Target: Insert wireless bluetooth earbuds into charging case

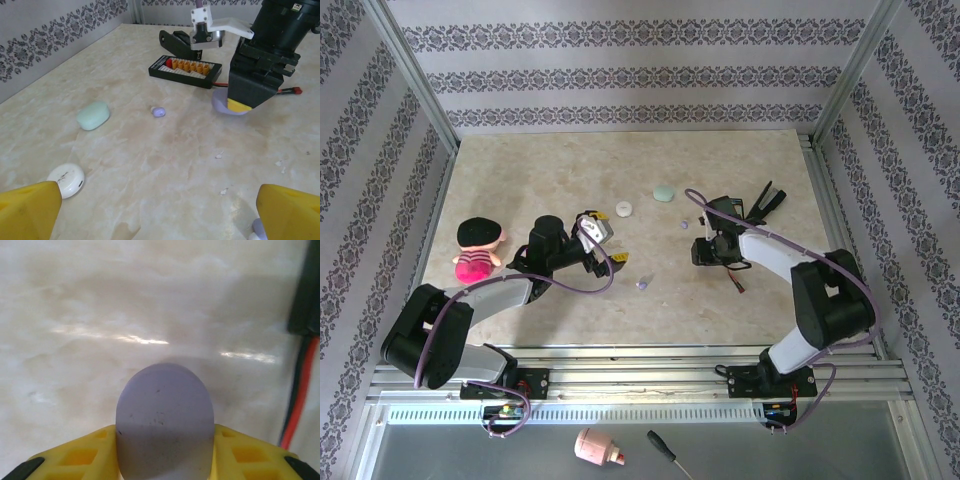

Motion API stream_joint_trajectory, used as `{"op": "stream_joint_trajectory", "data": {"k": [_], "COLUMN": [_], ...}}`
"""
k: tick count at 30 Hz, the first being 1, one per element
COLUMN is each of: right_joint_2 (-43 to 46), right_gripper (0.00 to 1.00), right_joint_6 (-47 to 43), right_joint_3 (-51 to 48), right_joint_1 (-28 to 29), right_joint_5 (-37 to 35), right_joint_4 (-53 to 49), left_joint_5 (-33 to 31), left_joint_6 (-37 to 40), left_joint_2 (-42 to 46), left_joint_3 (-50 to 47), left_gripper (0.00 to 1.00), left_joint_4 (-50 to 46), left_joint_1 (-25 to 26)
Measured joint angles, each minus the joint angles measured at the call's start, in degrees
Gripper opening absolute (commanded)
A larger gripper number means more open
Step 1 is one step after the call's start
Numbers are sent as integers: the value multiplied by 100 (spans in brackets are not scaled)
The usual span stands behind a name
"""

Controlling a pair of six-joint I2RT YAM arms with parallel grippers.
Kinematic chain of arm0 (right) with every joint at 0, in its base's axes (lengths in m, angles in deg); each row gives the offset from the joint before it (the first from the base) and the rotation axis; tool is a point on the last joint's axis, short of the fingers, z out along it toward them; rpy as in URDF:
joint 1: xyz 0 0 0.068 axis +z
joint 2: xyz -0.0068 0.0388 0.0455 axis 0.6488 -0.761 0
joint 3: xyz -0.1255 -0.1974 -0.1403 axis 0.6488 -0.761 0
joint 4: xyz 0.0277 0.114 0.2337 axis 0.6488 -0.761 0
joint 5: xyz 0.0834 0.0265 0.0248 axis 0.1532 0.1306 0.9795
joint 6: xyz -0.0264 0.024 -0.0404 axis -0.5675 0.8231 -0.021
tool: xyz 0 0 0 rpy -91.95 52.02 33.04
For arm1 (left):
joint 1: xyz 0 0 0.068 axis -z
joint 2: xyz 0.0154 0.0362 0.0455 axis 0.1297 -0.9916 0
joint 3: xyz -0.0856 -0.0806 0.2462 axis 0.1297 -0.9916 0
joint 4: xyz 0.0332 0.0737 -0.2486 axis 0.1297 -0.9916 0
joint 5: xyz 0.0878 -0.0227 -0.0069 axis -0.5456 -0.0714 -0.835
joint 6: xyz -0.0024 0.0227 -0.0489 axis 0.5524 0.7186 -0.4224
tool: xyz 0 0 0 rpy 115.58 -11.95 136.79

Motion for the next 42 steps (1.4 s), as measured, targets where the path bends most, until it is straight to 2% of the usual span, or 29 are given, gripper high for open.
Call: {"op": "stream_joint_trajectory", "data": {"k": [6, 12, 16, 22, 28, 42], "right_joint_2": [584, 1113, 1123, 1008, 658, 433], "right_gripper": [37, 34, 34, 34, 34, 33], "right_joint_6": [-1521, -2955, -3685, -4262, -4492, -4647], "right_joint_3": [208, 566, 966, 1388, 1596, 1725], "right_joint_1": [621, 1051, 1246, 1491, 1585, 1596], "right_joint_5": [1213, 2684, 3335, 3624, 3633, 3628], "right_joint_4": [-55, -195, -562, -1012, -1209, -1305], "left_joint_5": [883, 1834, 2297, 2817, 3112, 3230], "left_joint_6": [-221, -369, -319, -380, -544, -693], "left_joint_2": [-13, -9, 42, 57, 57, 24], "left_joint_3": [219, 247, 278, 339, 365, 376], "left_gripper": [99, 84, 75, 63, 57, 35], "left_joint_4": [-260, -393, -785, -984, -984, -981], "left_joint_1": [0, 0, 0, 0, 2, 4]}}
